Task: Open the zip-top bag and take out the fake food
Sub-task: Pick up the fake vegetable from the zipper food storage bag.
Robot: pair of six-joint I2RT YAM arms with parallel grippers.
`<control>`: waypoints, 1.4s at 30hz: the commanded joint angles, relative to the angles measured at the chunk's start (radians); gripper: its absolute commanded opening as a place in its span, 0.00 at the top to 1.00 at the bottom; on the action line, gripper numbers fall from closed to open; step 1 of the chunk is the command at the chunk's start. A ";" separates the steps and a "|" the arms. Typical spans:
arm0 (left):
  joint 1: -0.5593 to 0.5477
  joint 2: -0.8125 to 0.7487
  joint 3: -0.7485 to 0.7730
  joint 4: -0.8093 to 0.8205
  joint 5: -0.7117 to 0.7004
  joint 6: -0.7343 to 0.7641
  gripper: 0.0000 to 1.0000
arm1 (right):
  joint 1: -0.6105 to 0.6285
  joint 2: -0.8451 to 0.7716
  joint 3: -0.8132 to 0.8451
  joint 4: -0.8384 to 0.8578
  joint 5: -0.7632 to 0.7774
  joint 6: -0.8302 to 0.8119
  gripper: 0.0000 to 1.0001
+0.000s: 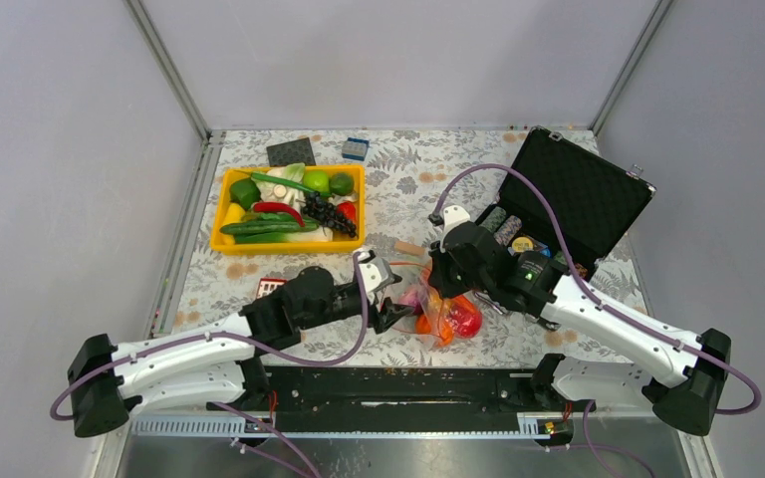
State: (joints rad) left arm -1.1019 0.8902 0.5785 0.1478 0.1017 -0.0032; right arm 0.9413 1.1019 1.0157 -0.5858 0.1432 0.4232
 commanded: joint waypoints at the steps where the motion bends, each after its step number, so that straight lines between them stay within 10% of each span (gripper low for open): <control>1: -0.004 0.060 0.015 0.097 -0.025 0.017 0.36 | -0.008 -0.023 -0.006 0.002 -0.005 -0.004 1.00; 42: -0.005 0.382 -0.098 0.317 -0.097 0.134 0.20 | -0.009 -0.030 -0.094 0.058 -0.025 0.041 1.00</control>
State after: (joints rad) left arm -1.1019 1.2465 0.4812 0.4038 0.0185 0.1085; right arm 0.9413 1.0813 0.9310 -0.5621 0.1352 0.4496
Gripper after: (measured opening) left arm 0.793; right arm 0.022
